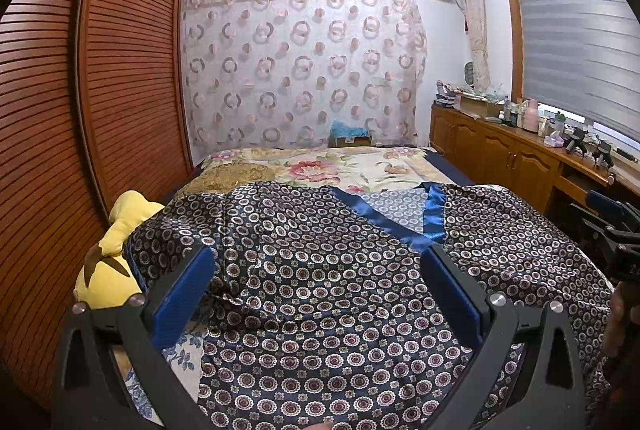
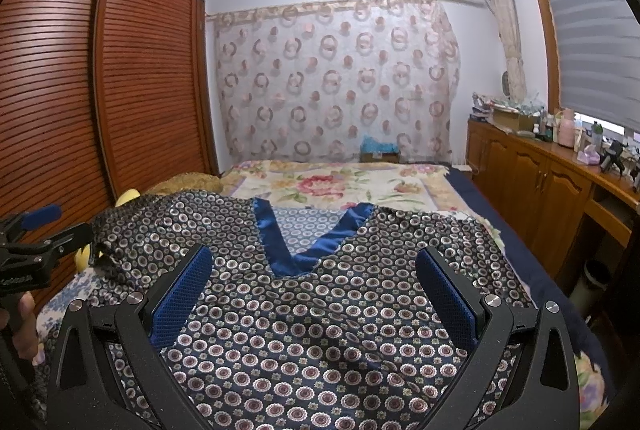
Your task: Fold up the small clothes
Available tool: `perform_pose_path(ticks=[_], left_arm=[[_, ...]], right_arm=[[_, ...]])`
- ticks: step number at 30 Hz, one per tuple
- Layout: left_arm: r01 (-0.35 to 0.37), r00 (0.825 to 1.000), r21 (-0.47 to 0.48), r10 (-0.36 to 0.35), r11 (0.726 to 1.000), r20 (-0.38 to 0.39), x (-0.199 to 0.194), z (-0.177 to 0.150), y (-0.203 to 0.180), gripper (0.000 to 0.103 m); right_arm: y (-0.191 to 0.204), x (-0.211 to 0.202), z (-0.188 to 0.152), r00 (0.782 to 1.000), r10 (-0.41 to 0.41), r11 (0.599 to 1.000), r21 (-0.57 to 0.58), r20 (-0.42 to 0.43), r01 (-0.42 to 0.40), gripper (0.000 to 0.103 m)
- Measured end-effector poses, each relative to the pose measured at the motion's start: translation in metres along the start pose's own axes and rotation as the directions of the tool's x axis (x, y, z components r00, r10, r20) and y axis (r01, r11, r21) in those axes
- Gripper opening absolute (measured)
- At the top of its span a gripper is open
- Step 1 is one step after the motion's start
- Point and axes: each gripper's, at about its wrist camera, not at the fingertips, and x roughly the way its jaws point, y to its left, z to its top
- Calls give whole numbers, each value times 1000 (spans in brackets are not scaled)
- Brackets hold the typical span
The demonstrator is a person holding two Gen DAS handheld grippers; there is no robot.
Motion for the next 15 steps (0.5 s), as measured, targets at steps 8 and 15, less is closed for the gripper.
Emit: perform_pose_path(ticks=[8, 15], left_arm=[[11, 1000, -3, -11, 1000, -3, 2, -1, 10, 103], [-10, 999, -8, 9, 1000, -45, 14, -7, 40, 103]], right_arm=[[3, 10, -4, 1000, 7, 1000, -13, -8, -7, 103], [20, 29, -4, 998, 54, 997, -58, -32, -55, 103]])
